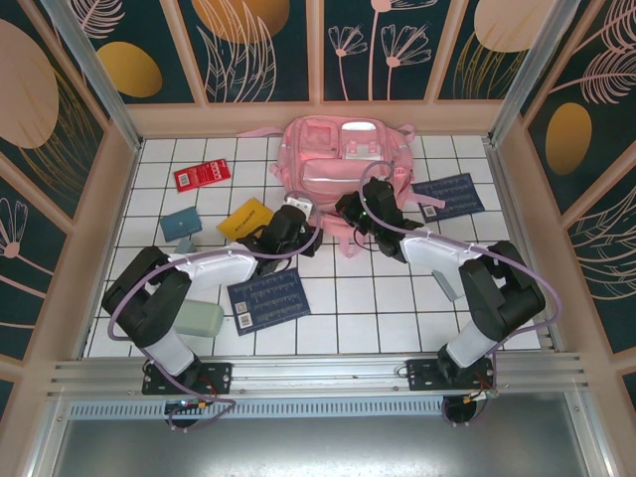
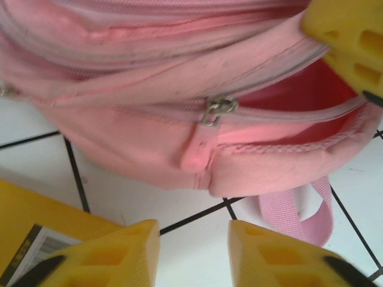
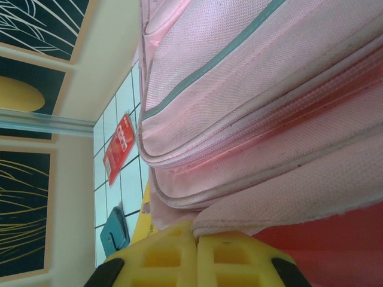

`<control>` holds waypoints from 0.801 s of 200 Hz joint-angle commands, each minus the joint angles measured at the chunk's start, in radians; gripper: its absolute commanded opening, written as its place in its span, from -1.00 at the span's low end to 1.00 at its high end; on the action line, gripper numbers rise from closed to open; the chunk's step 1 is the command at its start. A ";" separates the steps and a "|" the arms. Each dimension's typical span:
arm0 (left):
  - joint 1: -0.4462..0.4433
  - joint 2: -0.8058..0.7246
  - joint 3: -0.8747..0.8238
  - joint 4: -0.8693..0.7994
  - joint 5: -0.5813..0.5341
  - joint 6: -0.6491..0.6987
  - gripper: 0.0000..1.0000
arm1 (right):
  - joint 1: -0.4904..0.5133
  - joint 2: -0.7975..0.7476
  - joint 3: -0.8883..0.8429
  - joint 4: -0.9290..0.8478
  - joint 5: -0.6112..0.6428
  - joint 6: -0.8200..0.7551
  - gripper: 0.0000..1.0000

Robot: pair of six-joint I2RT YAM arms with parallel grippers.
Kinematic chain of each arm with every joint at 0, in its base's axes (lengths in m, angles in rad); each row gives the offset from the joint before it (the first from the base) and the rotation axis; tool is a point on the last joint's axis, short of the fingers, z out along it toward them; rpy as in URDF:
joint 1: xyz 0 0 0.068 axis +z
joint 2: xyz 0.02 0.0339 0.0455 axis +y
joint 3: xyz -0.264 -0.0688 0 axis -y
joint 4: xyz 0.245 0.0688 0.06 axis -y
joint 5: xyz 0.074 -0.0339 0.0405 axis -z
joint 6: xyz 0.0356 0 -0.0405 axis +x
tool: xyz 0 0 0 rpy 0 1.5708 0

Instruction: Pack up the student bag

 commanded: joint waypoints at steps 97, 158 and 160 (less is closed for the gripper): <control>0.059 0.139 0.074 0.177 0.177 0.029 -0.18 | 0.000 -0.077 0.006 0.050 -0.042 -0.042 -1.00; 0.065 0.163 0.078 0.187 0.223 0.033 -0.65 | -0.001 -0.084 -0.007 0.054 -0.046 -0.039 -1.00; 0.065 0.162 0.079 0.185 0.223 0.032 -0.69 | -0.001 -0.086 -0.008 0.054 -0.045 -0.040 -1.00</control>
